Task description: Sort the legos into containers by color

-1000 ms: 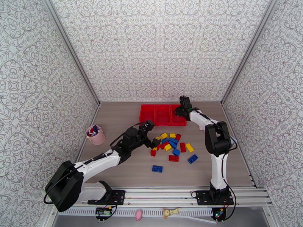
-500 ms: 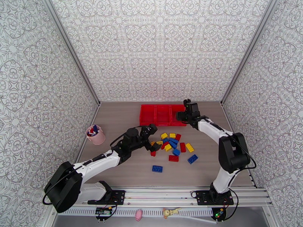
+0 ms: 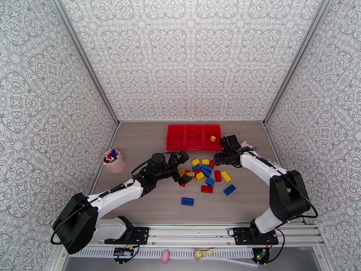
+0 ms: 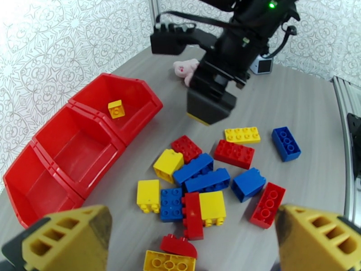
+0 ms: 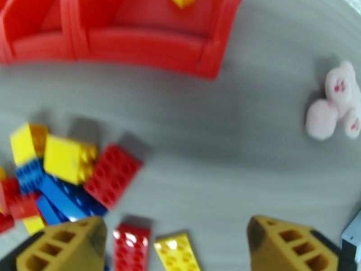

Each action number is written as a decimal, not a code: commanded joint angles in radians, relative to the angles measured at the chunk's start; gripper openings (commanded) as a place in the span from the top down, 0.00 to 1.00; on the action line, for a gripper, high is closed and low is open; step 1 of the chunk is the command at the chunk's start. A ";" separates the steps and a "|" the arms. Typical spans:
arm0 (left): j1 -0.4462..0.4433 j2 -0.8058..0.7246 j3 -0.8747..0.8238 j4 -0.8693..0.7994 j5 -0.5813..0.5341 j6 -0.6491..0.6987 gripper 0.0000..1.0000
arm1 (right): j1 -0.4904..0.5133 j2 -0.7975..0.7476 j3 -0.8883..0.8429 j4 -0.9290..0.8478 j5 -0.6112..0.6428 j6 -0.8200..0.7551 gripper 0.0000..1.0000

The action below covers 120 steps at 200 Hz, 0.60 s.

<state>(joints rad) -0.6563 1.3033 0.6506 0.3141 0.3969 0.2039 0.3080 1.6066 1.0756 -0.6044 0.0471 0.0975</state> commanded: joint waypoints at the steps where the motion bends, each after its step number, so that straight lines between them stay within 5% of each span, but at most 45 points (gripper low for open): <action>1: 0.006 -0.002 0.017 -0.021 0.019 0.023 0.00 | 0.003 -0.021 -0.006 -0.151 0.001 -0.099 0.18; 120: -0.006 -0.007 0.018 -0.035 0.019 0.040 0.00 | 0.000 0.153 -0.003 -0.183 -0.008 -0.154 0.37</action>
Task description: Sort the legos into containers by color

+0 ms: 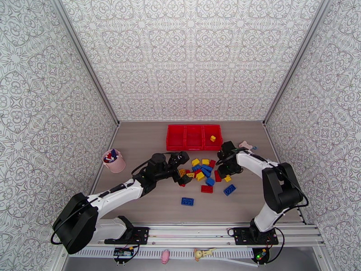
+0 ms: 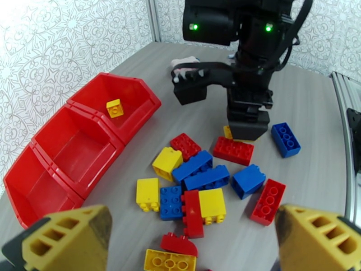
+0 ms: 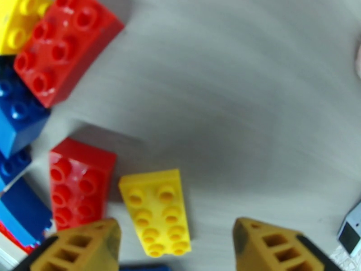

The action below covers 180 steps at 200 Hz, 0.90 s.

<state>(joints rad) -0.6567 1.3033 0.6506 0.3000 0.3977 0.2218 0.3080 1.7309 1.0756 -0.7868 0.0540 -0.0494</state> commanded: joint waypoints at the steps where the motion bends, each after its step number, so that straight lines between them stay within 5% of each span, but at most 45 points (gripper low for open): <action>1: -0.006 -0.007 0.018 -0.021 0.018 0.023 0.00 | 0.000 0.031 -0.002 0.000 -0.015 -0.007 0.37; 88: -0.010 -0.002 0.017 -0.029 0.013 0.027 0.00 | -0.003 0.067 0.000 0.017 -0.004 0.014 0.62; 180: -0.006 -0.007 0.034 -0.058 0.065 0.036 0.00 | -0.003 -0.039 0.077 0.134 -0.084 0.091 0.74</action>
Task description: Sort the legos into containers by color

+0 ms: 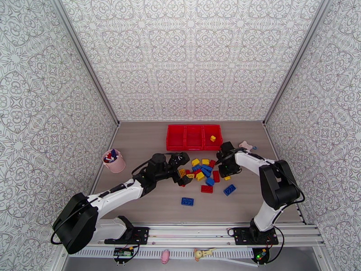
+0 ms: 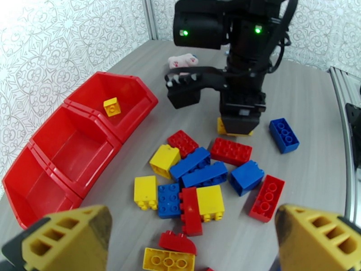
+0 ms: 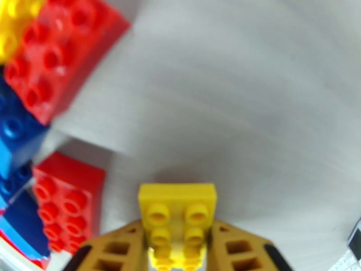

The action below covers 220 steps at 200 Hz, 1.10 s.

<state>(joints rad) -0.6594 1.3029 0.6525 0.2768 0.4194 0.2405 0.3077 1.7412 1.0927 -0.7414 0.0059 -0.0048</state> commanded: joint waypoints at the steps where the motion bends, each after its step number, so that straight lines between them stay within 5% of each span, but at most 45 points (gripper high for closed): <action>1: -0.004 -0.007 0.033 -0.036 0.044 0.017 0.00 | -0.002 -0.050 0.062 0.092 -0.037 0.048 0.74; 54: -0.005 -0.014 0.040 -0.053 0.065 0.023 0.00 | -0.007 -0.024 0.183 0.303 -0.017 0.113 0.75; 161: -0.003 -0.017 0.044 -0.063 0.064 0.034 0.00 | -0.047 0.354 0.555 0.497 0.022 0.167 0.74; 201: 0.002 -0.017 0.047 -0.066 0.032 0.029 0.00 | -0.048 0.353 0.583 0.465 0.010 0.170 0.53; 220: -0.006 -0.017 0.042 -0.021 -0.090 -0.050 0.00 | -0.048 0.305 0.539 0.478 -0.003 0.167 0.44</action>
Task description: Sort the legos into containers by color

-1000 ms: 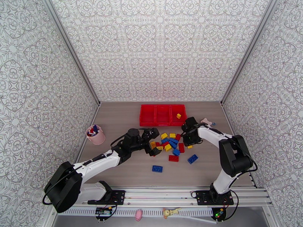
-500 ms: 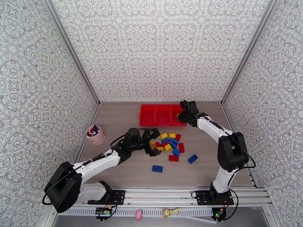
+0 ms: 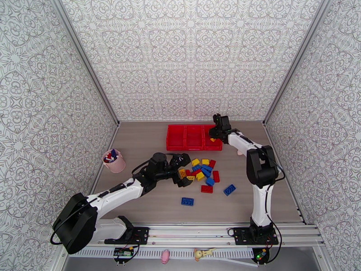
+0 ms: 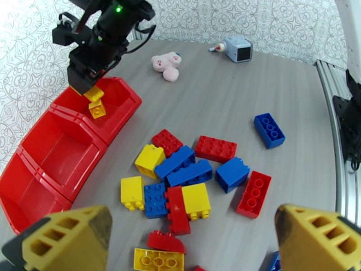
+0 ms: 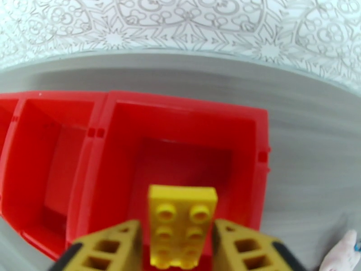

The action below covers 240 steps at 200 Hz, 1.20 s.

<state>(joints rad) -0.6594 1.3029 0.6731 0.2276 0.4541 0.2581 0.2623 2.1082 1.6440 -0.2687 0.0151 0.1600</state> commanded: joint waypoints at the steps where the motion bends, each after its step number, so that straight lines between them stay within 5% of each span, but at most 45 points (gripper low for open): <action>1: -0.007 -0.018 0.020 0.030 -0.134 -0.072 0.01 | -0.003 -0.064 -0.015 0.007 -0.013 0.001 0.44; 29: -0.060 -0.037 0.005 0.035 -0.374 -0.137 0.00 | -0.003 -0.162 -0.109 0.038 -0.059 -0.037 0.32; 70: -0.123 -0.039 0.038 -0.099 -0.576 -0.297 0.00 | -0.003 -0.370 -0.337 0.156 -0.198 -0.178 0.15; 98: -0.176 -0.028 0.093 -0.325 -0.688 -0.421 0.00 | -0.003 -0.505 -0.476 0.161 -0.316 -0.324 0.09; 161: -0.221 0.117 0.259 -0.720 -0.724 -0.741 0.01 | -0.001 -0.669 -0.572 -0.030 -0.400 -0.461 0.03; 240: -0.225 0.298 0.311 -0.759 -0.590 -0.796 0.12 | -0.001 -0.635 -0.546 -0.023 -0.383 -0.478 0.02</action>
<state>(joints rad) -0.8764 1.5555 0.9421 -0.4889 -0.1833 -0.5087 0.2623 1.4490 1.0695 -0.2710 -0.3565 -0.2974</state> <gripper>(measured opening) 0.910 0.972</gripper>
